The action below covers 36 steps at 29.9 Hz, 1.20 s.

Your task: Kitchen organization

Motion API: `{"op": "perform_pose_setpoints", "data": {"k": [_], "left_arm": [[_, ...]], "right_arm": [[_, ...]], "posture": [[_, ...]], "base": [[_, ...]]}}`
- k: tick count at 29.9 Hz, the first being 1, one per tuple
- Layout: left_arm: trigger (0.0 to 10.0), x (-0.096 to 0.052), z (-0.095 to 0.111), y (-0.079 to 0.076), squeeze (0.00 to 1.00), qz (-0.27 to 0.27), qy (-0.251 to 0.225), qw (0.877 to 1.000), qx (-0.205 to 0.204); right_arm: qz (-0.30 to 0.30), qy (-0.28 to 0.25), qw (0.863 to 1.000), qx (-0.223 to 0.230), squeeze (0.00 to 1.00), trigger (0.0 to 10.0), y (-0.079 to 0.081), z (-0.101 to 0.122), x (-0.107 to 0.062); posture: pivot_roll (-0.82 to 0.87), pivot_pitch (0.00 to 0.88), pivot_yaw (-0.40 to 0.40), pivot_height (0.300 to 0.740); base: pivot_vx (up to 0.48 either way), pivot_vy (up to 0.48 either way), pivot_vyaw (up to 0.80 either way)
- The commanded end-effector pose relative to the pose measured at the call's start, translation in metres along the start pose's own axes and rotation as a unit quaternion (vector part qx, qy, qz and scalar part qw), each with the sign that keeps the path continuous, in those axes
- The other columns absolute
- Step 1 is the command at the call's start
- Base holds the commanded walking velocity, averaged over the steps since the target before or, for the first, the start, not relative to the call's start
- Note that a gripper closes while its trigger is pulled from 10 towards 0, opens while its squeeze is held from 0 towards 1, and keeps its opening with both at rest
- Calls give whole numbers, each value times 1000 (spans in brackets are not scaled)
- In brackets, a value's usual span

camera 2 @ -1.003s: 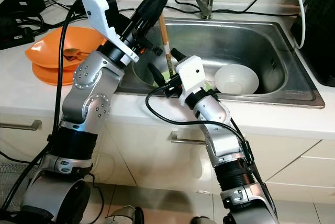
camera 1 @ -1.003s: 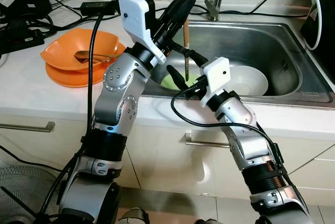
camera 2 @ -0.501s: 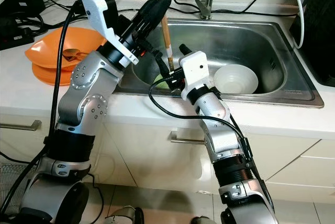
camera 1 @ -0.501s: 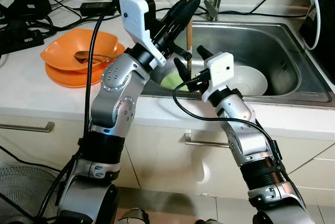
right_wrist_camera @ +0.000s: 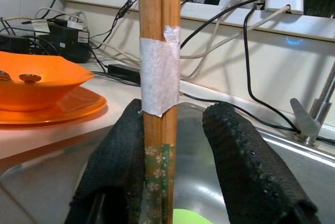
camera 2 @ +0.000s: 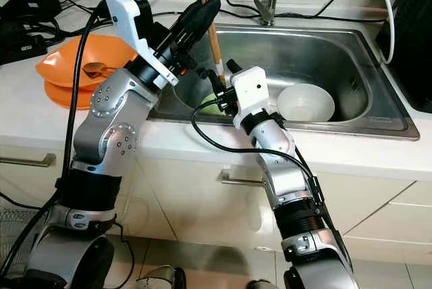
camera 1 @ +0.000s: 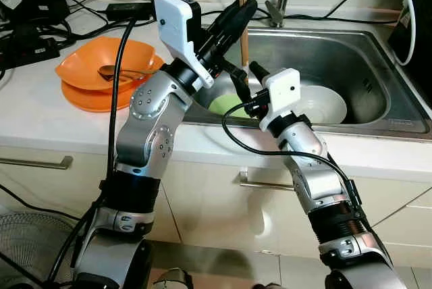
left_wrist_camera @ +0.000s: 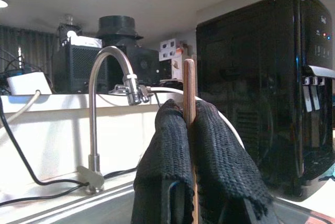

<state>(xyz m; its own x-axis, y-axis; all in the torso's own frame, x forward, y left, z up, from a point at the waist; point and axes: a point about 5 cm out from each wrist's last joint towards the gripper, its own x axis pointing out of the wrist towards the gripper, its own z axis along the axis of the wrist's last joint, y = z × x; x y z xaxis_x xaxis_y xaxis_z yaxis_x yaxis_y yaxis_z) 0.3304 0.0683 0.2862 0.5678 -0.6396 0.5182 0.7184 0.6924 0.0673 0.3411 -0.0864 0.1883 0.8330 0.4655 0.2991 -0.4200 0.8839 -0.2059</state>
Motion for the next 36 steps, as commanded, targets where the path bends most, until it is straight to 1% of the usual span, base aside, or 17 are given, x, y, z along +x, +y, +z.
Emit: {"op": "perform_pose_setpoints", "data": {"k": [1, 3, 4, 5, 9, 10, 14, 18, 19, 26, 30, 31, 33, 34, 35, 36], "left_arm": [[10000, 0, 0, -1, 0, 1, 8, 1000, 14], [10000, 0, -1, 2, 0, 19, 9, 1000, 22], [10000, 0, -1, 2, 0, 19, 9, 1000, 22], [10000, 0, -1, 5, 0, 36, 8, 999, 28], [10000, 1, -3, 7, 0, 55, 12, 998, 31], [10000, 2, -4, 8, 1000, 58, 16, 998, 30], [10000, 2, -8, 7, 1000, 58, 23, 998, 12], [10000, 2, -8, 7, 1000, 63, 21, 998, 10], [10000, 3, -8, 7, 1000, 67, 19, 998, 9], [10000, 3, -8, 4, 1000, 64, 18, 998, 0], [10000, 1, -9, 5, 1000, 66, 22, 998, 0], [10000, -1, -11, 6, 0, 70, 29, 997, 5], [10000, -9, -17, 9, 0, 86, 48, 995, 5], [10000, -9, -17, 9, 0, 86, 48, 995, 5], [10000, -15, -21, 10, 0, 92, 62, 994, -1], [10000, -18, -24, 11, 0, 94, 70, 993, -1]], "right_arm": [[-12, -14, 1000, -6, 0, 0, -5, 7, 4], [-14, -11, 1000, -6, 0, 0, -5, 5, 3], [-14, -11, 1000, -6, 0, 0, -5, 5, 3], [-16, -9, 1000, -6, 0, 0, -6, 4, 3], [-20, -7, 1000, -5, 0, 0, -8, 4, 3], [-22, -7, 1000, -5, 0, 0, -8, 4, 3], [-30, -6, 999, -8, 0, 0, -11, 4, 3], [-38, -1, 999, -8, 0, 0, -14, 3, 2], [-41, 8, 999, -12, 0, 0, -15, 1, 2], [-50, 19, 998, -15, 0, 0, -17, -3, 2], [-70, 26, 997, -19, 0, 0, -25, -3, 4], [-79, 29, 996, -21, 0, 0, -30, -2, 6], [-100, 41, 994, -28, 0, 0, -43, -1, 10], [-100, 41, 994, -28, 0, 0, -43, -1, 10], [-109, 49, 992, -35, 0, 0, -50, 0, 12], [-115, 57, 991, -37, 0, 0, -54, -1, 14]], "posture": [[60, 25, 39, 740], [62, 29, 41, 740], [62, 29, 41, 740], [61, 30, 42, 740], [62, 33, 41, 740], [62, 33, 41, 740], [62, 33, 41, 740], [61, 38, 41, 740], [61, 39, 40, 740], [63, 43, 37, 740], [68, 45, 35, 740], [69, 45, 34, 740], [66, 47, 32, 740], [66, 47, 32, 740], [66, 48, 33, 740], [66, 49, 31, 740]], "base": [[0, 0, 0], [0, 0, 0], [0, 0, 0], [0, 0, 0], [0, 0, 0], [0, 0, 0], [0, 0, 0], [0, 0, 0], [0, 0, 0], [0, 0, 0], [0, 0, 0], [0, 0, 0], [0, 0, 0], [0, 0, 0], [0, 0, 0], [0, 0, 0]]}}
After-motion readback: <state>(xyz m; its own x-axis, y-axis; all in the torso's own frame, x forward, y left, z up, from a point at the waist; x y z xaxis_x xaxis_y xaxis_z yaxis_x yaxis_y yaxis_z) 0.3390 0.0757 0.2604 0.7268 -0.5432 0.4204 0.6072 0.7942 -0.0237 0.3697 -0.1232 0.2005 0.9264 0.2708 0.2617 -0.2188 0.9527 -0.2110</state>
